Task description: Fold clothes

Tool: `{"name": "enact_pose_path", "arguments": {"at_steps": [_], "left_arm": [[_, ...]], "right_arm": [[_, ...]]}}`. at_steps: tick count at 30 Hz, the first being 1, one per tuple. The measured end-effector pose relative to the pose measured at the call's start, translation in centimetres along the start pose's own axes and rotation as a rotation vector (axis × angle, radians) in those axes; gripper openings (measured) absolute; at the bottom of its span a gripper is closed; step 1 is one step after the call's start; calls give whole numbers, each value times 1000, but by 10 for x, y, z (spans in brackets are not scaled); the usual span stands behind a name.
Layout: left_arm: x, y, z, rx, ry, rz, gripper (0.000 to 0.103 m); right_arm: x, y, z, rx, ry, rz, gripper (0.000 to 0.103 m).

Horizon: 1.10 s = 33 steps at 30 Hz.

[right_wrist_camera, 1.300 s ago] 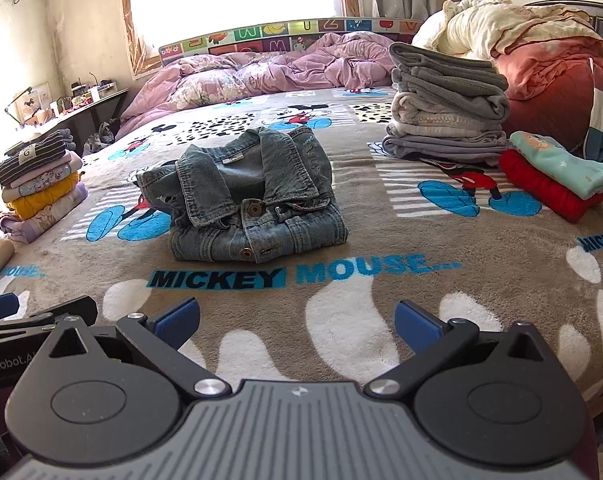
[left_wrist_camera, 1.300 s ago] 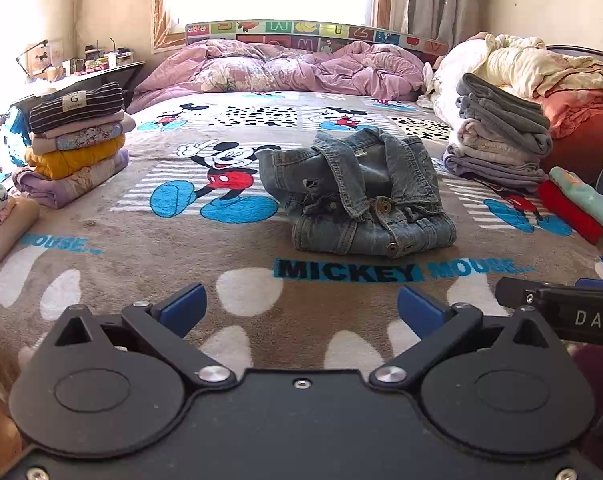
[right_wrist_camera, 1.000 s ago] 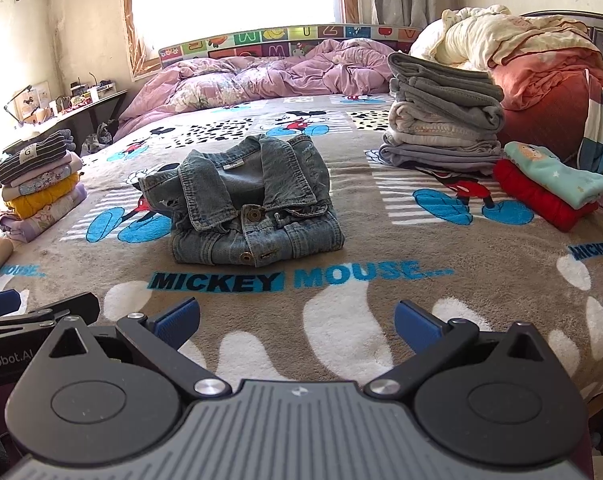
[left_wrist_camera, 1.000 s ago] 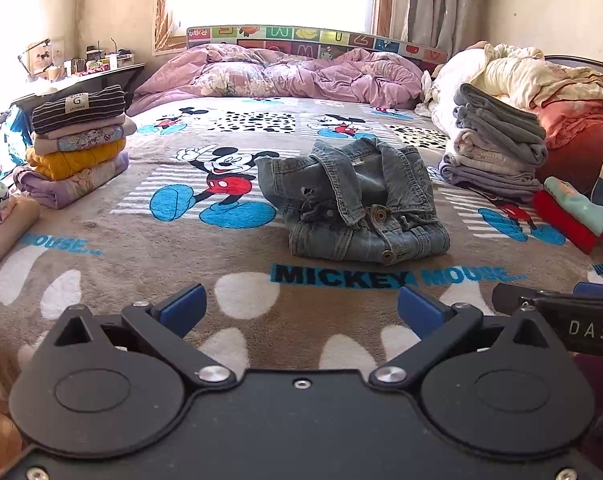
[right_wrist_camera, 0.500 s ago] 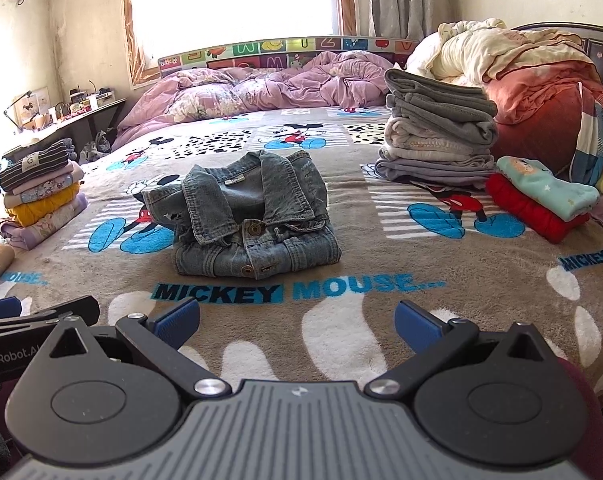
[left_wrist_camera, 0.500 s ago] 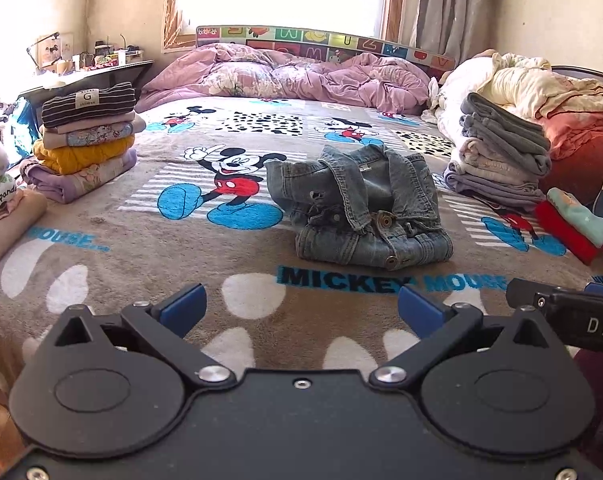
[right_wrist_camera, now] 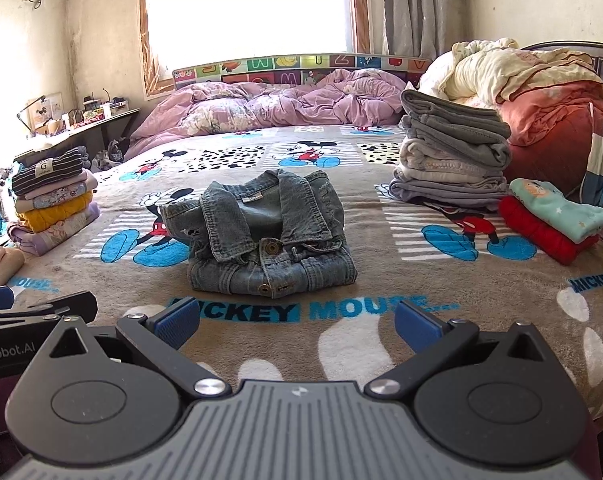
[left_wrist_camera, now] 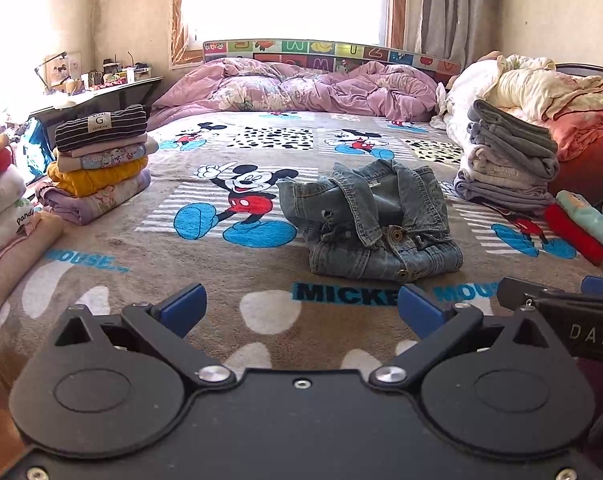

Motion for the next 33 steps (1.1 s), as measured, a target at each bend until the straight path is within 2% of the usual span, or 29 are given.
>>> {"name": "enact_pose_path", "arguments": {"at_steps": [19,33], "left_arm": [[-9,-29,-9,56,-21,8,103],[-21,-64,11,82,-78,17,103]], "right_arm": [[-13,-22,-6,6,-26,-5,103],[-20,-71,4,17,-46,18,103]]}}
Point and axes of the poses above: each gripper's, at about its wrist camera, not at the fingertips, and y roughly against the way its jaws point, x to its left, z to its top, the point moved 2 cm from there along -y, roughly the way its jaws point, and after that the axes turned 6 degrees about -z, right-handed, at the moved point
